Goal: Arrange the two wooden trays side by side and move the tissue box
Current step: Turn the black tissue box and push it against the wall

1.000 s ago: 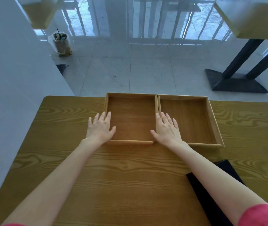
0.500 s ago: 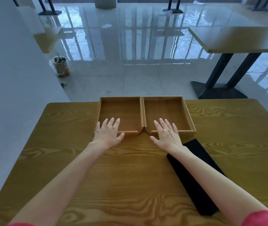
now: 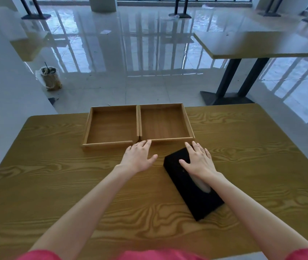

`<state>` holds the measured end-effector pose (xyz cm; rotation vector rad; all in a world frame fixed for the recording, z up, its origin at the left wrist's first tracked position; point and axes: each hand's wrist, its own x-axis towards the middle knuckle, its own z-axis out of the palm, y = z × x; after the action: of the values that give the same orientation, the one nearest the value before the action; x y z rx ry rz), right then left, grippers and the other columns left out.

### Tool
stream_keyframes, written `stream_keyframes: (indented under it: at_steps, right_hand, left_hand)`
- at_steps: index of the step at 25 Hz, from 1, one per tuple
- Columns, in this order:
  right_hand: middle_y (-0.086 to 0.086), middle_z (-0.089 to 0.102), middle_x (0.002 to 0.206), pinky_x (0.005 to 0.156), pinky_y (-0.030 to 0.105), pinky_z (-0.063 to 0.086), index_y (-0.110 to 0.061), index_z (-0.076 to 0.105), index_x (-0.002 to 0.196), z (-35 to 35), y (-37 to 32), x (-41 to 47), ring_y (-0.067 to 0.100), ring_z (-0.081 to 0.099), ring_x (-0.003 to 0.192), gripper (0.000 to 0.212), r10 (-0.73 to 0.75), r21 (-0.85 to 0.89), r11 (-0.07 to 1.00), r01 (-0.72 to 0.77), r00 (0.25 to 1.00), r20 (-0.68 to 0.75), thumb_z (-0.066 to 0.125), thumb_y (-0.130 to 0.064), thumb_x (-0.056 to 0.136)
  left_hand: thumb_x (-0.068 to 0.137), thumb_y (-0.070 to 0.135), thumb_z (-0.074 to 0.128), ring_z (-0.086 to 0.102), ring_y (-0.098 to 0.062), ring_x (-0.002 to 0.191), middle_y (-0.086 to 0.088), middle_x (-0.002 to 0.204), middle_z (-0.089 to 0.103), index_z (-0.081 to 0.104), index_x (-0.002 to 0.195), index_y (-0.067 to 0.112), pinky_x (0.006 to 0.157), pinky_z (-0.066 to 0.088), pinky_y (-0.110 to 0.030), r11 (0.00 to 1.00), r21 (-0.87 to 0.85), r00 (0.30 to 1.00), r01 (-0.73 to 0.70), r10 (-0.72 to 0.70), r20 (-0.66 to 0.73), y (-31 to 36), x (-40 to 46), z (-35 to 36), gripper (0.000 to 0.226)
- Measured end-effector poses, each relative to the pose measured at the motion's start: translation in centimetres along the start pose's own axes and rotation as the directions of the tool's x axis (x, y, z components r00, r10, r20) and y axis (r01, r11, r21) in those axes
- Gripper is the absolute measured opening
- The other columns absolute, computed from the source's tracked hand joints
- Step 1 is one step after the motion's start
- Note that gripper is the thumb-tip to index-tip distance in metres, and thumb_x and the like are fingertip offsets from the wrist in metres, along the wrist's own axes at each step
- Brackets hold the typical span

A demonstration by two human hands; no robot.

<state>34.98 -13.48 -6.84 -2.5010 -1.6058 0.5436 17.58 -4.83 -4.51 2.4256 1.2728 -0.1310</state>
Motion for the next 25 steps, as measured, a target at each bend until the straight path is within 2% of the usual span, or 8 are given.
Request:
stream_keyframes:
  at_steps: [3,7,11,14,18,21,25]
  right_hand:
    - [0.016,0.017,0.154,0.116,0.04,0.019,-0.016,0.012,0.145,0.3,2.7,-0.7,0.028,0.017,0.143,0.07,0.059,0.049,0.997,-0.061,0.997,0.048,0.049,-0.038,0.089]
    - [0.017,0.039,0.143,0.1,0.041,0.04,-0.016,0.015,0.144,0.8,4.8,-1.0,0.032,0.042,0.127,0.068,0.122,0.1,0.986,-0.133,0.987,0.105,0.05,-0.033,0.089]
    - [0.012,0.052,0.134,0.095,0.043,0.045,-0.019,0.024,0.142,1.1,5.7,-1.2,0.032,0.049,0.121,0.06,0.144,0.215,0.965,-0.151,0.988,0.048,0.051,-0.026,0.089]
    - [0.011,0.058,0.128,0.09,0.041,0.048,-0.02,0.03,0.14,1.1,5.9,-0.8,0.033,0.054,0.116,0.058,0.14,0.234,0.962,-0.14,0.99,0.017,0.053,-0.025,0.087]
    - [0.011,0.062,0.124,0.086,0.041,0.05,-0.02,0.031,0.14,1.2,6.0,-1.0,0.033,0.058,0.11,0.058,0.124,0.231,0.966,-0.114,0.992,-0.027,0.054,-0.025,0.087]
    - [0.009,0.062,0.125,0.086,0.039,0.05,-0.022,0.032,0.14,1.3,5.1,-0.8,0.031,0.058,0.112,0.058,0.04,0.224,0.974,-0.031,0.999,-0.035,0.054,-0.024,0.087]
    - [0.006,0.056,0.134,0.089,0.04,0.048,-0.023,0.033,0.139,2.0,1.6,0.0,0.028,0.054,0.118,0.057,-0.179,0.161,0.972,0.174,0.984,0.016,0.054,-0.022,0.086]
  left_hand:
    - [0.092,0.041,0.04,0.027,-0.025,0.141,-0.009,0.155,0.025,0.017,0.147,0.012,0.113,0.028,-0.039,0.998,-0.061,0.999,-0.021,0.022,0.027,2.5,0.3,1.8,0.066]
    - [0.092,0.04,0.042,0.024,-0.025,0.142,-0.008,0.156,0.022,0.014,0.147,0.011,0.113,0.027,-0.038,0.995,-0.099,0.997,-0.015,0.023,0.078,4.3,0.8,3.9,0.068]
    - [0.091,0.04,0.044,0.018,-0.025,0.144,-0.01,0.156,0.018,0.009,0.147,0.011,0.116,0.025,-0.04,0.99,-0.144,0.993,0.013,0.004,0.117,5.3,1.2,5.8,0.072]
    - [0.091,0.04,0.046,0.018,-0.027,0.143,-0.012,0.155,0.018,0.008,0.147,0.011,0.115,0.028,-0.041,0.974,-0.218,0.994,0.054,-0.031,0.108,5.7,1.9,6.5,0.074]
    - [0.091,0.041,0.046,0.023,-0.028,0.141,-0.013,0.154,0.021,0.01,0.147,0.012,0.113,0.031,-0.042,0.973,-0.219,0.995,0.072,-0.054,0.09,5.9,2.4,6.7,0.073]
    - [0.09,0.043,0.045,0.027,-0.03,0.139,-0.014,0.152,0.025,0.012,0.147,0.012,0.112,0.031,-0.043,0.972,-0.208,0.992,0.108,-0.093,0.081,5.6,2.3,6.9,0.073]
    - [0.088,0.041,0.049,0.035,-0.031,0.133,-0.016,0.145,0.034,0.015,0.146,0.009,0.108,0.036,-0.044,0.94,-0.245,0.971,0.238,-0.238,0.032,3.9,1.5,7.0,0.074]
